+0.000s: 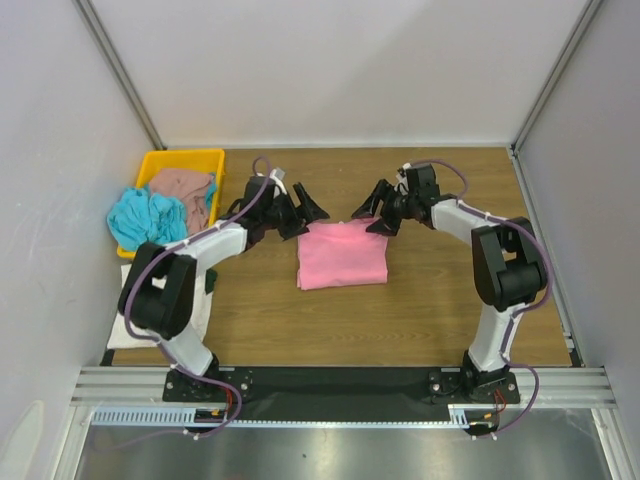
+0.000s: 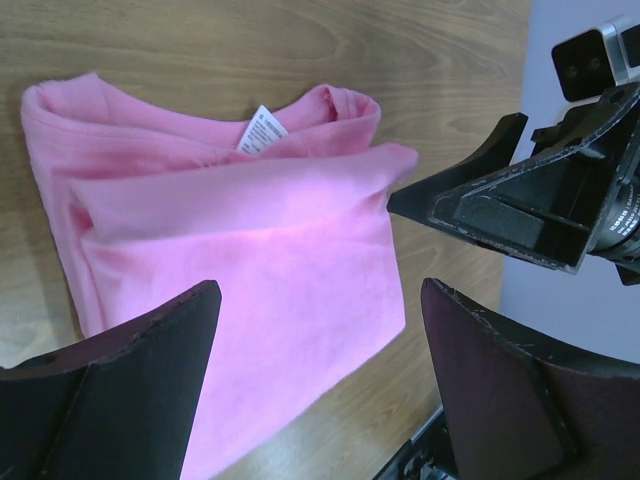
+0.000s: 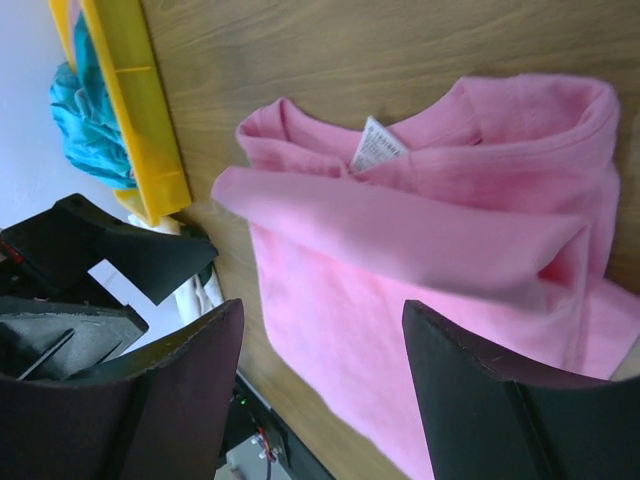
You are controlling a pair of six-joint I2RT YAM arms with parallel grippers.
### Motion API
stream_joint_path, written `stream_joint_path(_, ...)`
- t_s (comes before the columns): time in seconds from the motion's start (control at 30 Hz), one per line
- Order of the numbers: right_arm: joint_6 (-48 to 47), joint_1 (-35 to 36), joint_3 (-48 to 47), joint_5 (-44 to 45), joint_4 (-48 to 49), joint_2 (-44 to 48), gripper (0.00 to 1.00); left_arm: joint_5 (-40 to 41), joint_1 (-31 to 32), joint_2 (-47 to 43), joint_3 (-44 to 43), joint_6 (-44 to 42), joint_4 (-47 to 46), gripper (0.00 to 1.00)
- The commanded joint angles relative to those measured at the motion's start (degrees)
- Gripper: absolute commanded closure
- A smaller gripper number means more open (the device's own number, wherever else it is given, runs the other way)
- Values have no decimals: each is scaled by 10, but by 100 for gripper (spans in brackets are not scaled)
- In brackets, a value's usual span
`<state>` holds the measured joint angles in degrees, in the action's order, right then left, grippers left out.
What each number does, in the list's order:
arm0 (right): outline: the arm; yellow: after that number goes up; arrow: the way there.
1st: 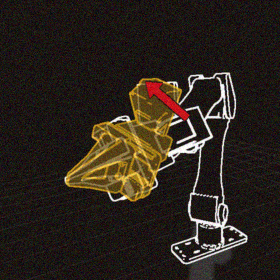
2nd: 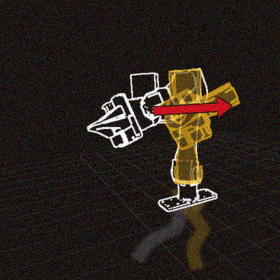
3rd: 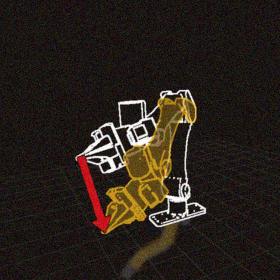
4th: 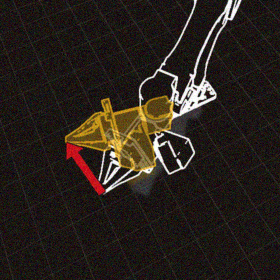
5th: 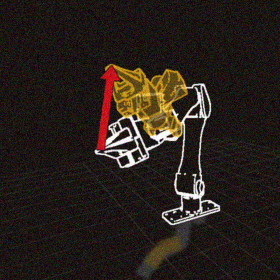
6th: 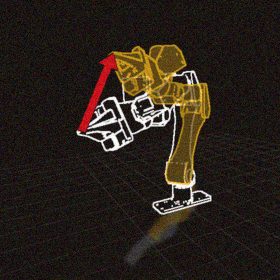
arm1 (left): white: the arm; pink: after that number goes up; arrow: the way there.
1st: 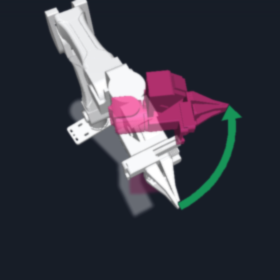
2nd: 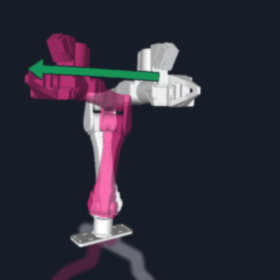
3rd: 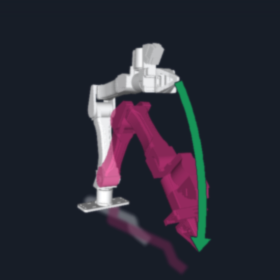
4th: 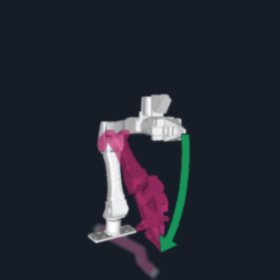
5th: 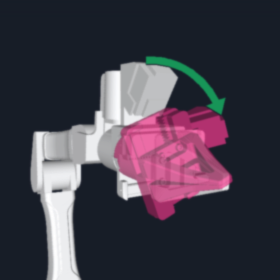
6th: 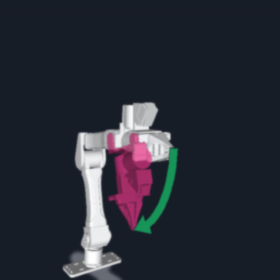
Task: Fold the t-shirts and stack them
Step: Fold the tshirt, then neatly place the folded tshirt to the corner
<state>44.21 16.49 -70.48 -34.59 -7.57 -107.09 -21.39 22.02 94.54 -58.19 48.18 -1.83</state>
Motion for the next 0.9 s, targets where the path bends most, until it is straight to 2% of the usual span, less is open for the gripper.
stream_joint_path(0.0,-5,-3,-32,-8,40,-37,29,14,2,31,-37,-2,-58,13)
stream_joint_path(0.37,-10,-21,-136,0,55,-143,30,42,-14,188,-155,-23,-32,14)
stream_joint_path(0.53,-11,-32,-169,0,53,-184,31,52,-23,219,-187,-27,-18,14)
stream_joint_path(0.73,-26,-39,-195,-8,41,-191,32,63,-34,238,-213,-55,6,14)
stream_joint_path(0.87,-54,-52,-240,-3,-2,-175,31,71,-37,228,-275,-133,58,14)
